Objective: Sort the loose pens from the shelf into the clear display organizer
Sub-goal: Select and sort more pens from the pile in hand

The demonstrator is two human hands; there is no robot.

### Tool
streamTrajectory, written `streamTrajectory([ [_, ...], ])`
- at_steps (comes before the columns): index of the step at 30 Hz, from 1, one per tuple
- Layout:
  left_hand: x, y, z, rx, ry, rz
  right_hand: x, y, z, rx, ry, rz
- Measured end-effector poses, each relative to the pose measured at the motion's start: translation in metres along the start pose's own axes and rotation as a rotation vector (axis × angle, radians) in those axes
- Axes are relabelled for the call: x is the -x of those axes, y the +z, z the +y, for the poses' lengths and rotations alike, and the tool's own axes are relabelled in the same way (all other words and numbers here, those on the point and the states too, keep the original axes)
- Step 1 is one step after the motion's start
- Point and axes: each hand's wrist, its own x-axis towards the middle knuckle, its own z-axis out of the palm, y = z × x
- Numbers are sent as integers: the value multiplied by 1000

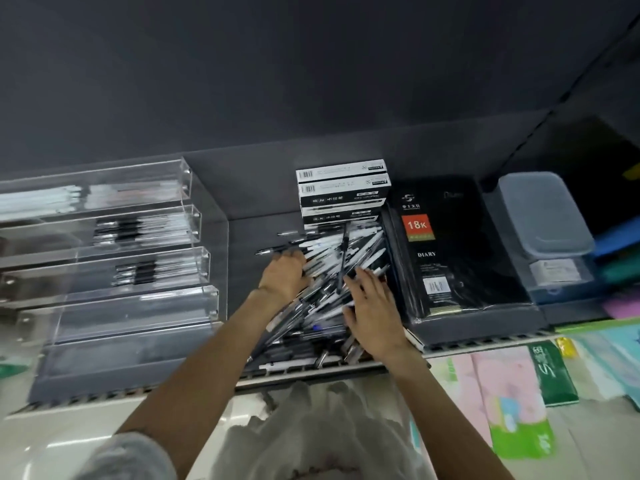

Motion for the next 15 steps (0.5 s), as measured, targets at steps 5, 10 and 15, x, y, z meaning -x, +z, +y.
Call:
streamTrajectory([
  [5,-15,-3,8,-202,-16,-117,-1,3,3,-53,-12,3],
  [10,-17,-6,16,-291,-11,-158,-3,8,3,-74,-19,31],
  [15,-8,-8,14,-232,52,-115,-5,10,3,-59,-35,134],
])
